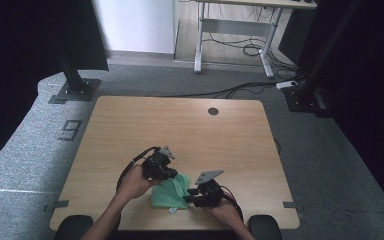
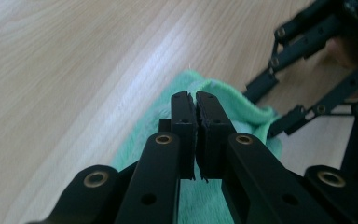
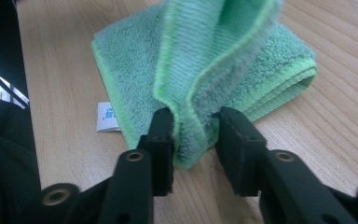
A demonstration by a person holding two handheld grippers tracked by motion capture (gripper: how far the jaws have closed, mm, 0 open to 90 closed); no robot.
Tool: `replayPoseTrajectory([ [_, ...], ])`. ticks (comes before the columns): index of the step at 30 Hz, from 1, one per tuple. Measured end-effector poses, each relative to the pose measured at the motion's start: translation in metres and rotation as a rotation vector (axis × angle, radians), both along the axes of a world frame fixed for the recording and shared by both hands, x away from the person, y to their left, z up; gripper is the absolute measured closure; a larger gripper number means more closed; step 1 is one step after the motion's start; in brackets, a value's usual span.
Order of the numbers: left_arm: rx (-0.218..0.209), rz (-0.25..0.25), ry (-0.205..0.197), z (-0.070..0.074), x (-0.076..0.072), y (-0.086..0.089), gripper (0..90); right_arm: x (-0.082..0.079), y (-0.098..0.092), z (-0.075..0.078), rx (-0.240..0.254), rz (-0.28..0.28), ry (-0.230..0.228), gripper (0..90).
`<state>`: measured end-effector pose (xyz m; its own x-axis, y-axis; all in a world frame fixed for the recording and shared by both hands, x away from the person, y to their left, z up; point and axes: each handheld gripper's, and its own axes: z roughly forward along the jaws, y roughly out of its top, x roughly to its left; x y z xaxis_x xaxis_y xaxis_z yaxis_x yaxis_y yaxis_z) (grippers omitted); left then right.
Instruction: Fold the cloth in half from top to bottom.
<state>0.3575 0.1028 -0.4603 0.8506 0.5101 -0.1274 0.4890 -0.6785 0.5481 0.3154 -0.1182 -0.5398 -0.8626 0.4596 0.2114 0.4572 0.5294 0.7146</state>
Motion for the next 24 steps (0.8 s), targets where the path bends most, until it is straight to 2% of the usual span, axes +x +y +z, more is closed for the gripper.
replayPoseTrajectory([
  [5, -0.020, 0.032, -0.009, -0.002, -0.015, 0.016, 85.9, -0.002, -0.002, 0.005, 0.011, 0.000, -0.012, 46.0],
  [8, -0.029, 0.046, -0.008, -0.004, -0.023, 0.024, 85.9, -0.003, -0.004, 0.010, 0.022, 0.016, -0.016, 38.8],
  [13, -0.040, 0.057, -0.007, -0.010, -0.036, 0.034, 85.2, -0.004, -0.015, 0.024, 0.043, 0.023, -0.033, 35.6],
  [17, -0.043, 0.064, 0.003, -0.017, -0.046, 0.039, 83.9, 0.005, -0.023, 0.030, 0.050, -0.038, -0.051, 34.9],
  [21, -0.039, 0.070, 0.019, -0.026, -0.054, 0.043, 81.6, 0.019, -0.018, 0.028, 0.042, -0.094, -0.059, 33.0],
  [24, -0.032, 0.069, 0.032, -0.031, -0.058, 0.044, 79.3, 0.029, -0.009, 0.023, 0.027, -0.108, -0.057, 32.9],
])
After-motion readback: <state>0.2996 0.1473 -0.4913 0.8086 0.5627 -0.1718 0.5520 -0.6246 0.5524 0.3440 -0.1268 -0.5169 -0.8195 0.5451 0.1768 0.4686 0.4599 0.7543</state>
